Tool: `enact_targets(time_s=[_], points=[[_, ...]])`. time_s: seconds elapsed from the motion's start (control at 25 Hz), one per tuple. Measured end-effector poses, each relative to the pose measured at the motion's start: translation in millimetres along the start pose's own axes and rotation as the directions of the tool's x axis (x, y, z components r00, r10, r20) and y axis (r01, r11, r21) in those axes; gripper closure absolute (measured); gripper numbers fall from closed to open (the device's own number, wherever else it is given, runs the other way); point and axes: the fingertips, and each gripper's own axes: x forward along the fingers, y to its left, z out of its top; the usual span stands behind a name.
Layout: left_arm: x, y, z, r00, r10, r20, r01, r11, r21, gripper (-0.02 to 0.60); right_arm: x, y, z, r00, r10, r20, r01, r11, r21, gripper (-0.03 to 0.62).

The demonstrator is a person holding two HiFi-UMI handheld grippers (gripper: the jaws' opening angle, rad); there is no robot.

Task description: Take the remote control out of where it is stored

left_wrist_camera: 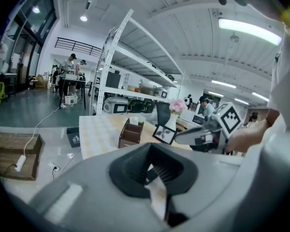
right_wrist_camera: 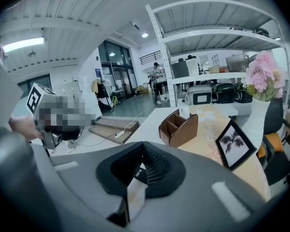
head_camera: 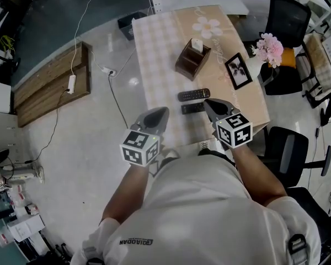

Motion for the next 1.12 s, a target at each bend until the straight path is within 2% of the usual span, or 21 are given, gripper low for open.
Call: enact_targets(time_s=[0.2,0.4,0.6,0.72,0.88,1.12], points=[[3,4,-1,1.000,0.017,-0.019,-0.017,1.000,0.016,0.578,1,-3,0,1.000,-0.001,-0.003,0.001,1.000,-0.001,0.589],[7,16,-2,0.998,0.057,-0.016,-0.057,0.998,-0.027,0.578,5,-11,0,1.000,-0.004,-0.012,0.004,1.000,-0.003,0.589],[13,21,3,0.998,0.058,-0.008,-0.058,0.998,-0.024,0.577,16,-31,11,1.000,-0.027,-0.006,0.027,0.999,-0.018,0.589],[16,27,3,0.997,0.071,-0.012,-0.071,0.997,-0.031,0.577,30,-52,25,0.998,-0.064,-0.007,0.063,0.995,-0.081,0.588],[22,34,3,0.995,0.098,-0.026,-0.098,0.995,-0.034,0.577,55,-91,54,0.992,-0.125,-0.016,0.119,0.971,-0.208,0.575],[24,44,-2,0.988,0.149,-0.034,-0.151,0.986,-0.070,0.577,104,-150,99,0.979,-0.201,-0.018,0.186,0.935,-0.301,0.527]])
